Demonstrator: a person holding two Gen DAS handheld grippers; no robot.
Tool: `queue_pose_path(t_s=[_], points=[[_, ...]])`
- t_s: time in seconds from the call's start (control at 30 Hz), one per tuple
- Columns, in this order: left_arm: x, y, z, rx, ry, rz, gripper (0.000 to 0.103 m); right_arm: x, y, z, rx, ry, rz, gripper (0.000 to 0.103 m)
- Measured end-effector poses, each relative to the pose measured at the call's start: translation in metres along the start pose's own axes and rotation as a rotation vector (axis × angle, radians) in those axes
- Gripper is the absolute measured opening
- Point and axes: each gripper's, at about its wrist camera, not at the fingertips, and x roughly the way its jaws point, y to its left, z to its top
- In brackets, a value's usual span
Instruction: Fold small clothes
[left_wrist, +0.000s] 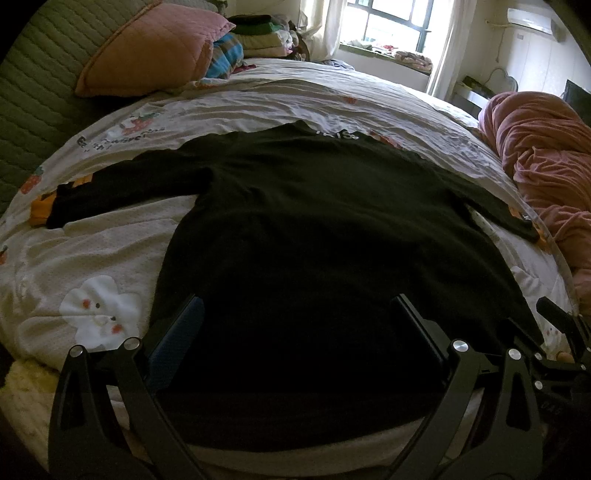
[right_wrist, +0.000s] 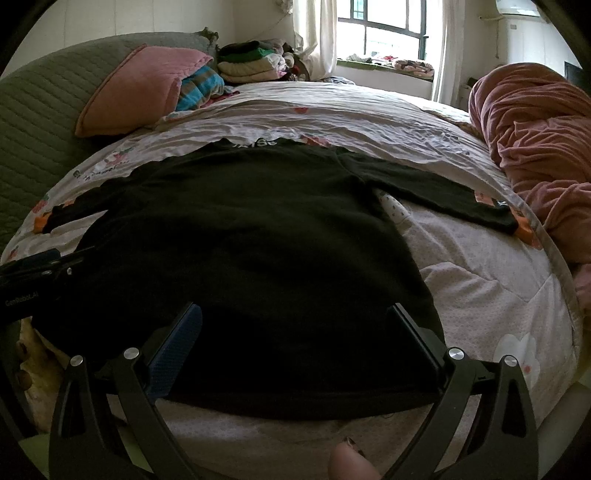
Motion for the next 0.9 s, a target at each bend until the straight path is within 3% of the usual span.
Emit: queue_pose_path(t_s=[0.57, 0.9], points=[[0.0, 0.0, 0.0, 0.001, -0.001, 0.003, 0.094, 0.004, 0.002, 0.001, 0.001, -0.003, 0.015, 0.099], [0.003, 0.0, 0.013, 0.001, 0.0, 0.024, 0.094, 0.013, 0.001, 0.019, 0.007, -0.01, 0.043, 0.099]])
